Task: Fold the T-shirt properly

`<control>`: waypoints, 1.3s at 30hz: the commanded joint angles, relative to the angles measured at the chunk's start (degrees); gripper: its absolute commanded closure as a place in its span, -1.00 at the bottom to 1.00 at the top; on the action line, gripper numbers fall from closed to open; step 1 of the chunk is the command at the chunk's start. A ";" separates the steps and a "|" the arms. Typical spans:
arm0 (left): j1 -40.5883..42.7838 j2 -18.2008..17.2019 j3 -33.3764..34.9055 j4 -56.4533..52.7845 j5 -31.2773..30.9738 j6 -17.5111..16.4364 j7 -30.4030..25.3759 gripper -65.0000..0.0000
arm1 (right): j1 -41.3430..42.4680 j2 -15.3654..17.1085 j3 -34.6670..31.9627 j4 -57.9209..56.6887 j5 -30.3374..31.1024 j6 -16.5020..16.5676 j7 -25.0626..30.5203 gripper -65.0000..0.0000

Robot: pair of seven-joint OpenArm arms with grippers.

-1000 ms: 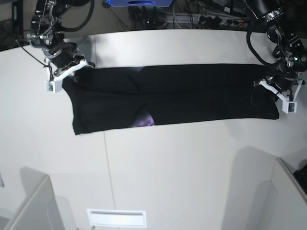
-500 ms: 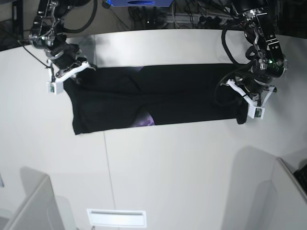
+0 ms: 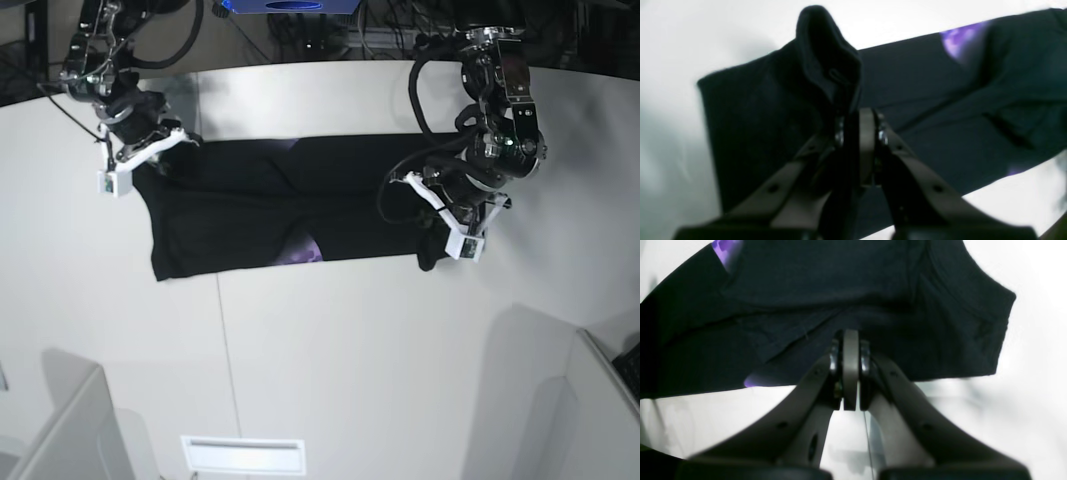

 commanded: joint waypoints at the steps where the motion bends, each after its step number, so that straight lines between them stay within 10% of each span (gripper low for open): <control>1: -1.09 -0.07 0.19 0.87 -0.61 -0.04 -0.97 1.00 | 0.05 0.36 0.33 1.08 0.42 0.36 0.91 1.00; 39: -5.31 7.93 4.76 -8.62 -0.96 0.05 -0.53 1.00 | 0.32 0.36 0.33 0.99 0.42 0.36 0.82 1.00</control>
